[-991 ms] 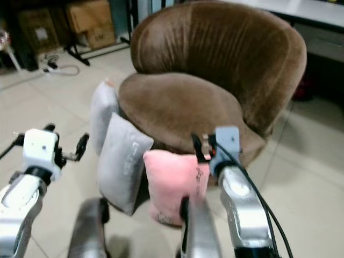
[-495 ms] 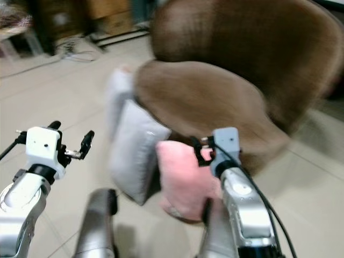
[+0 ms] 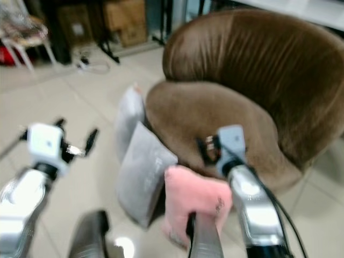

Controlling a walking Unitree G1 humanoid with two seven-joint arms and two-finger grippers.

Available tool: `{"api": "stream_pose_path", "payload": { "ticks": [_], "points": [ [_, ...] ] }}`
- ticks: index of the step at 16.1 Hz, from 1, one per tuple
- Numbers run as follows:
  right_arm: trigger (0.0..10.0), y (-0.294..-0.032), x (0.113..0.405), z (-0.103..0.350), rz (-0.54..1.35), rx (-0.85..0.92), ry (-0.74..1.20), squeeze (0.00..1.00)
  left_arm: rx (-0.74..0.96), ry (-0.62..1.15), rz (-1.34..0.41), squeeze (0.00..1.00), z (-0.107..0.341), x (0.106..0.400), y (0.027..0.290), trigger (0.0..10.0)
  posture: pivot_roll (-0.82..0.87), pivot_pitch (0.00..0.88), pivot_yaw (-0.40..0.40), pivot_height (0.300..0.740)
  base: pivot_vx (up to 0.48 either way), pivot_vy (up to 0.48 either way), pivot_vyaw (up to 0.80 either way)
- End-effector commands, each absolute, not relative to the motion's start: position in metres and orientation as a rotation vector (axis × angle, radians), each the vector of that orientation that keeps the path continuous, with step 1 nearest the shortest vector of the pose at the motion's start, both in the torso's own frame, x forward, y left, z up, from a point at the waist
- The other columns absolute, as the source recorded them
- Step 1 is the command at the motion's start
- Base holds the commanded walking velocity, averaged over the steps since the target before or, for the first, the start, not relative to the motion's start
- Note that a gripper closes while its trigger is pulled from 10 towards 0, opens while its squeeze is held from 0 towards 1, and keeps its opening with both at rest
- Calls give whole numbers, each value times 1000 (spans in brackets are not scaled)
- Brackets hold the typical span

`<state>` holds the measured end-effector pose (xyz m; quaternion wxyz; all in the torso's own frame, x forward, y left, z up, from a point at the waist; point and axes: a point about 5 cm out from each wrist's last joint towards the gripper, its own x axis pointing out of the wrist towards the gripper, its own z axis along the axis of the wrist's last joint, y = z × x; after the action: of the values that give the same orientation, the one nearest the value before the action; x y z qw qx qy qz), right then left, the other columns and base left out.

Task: Move the pillow to the sofa from floor

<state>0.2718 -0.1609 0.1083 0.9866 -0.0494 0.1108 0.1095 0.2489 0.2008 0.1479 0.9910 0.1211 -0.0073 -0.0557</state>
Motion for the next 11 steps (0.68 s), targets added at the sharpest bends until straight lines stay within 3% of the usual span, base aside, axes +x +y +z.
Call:
{"api": "stream_pose_path", "payload": {
  "ticks": [1,11],
  "points": [
    [10000,-159,275,107,227,-110,241,1000,253,20,-99,0,141,246,204,10000,-71,0,-37,440,0,0,0],
    [10000,-154,283,98,296,-172,282,1000,280,51,-214,0,141,245,204,10000,-67,0,-25,340,0,0,0]
  ]
}}
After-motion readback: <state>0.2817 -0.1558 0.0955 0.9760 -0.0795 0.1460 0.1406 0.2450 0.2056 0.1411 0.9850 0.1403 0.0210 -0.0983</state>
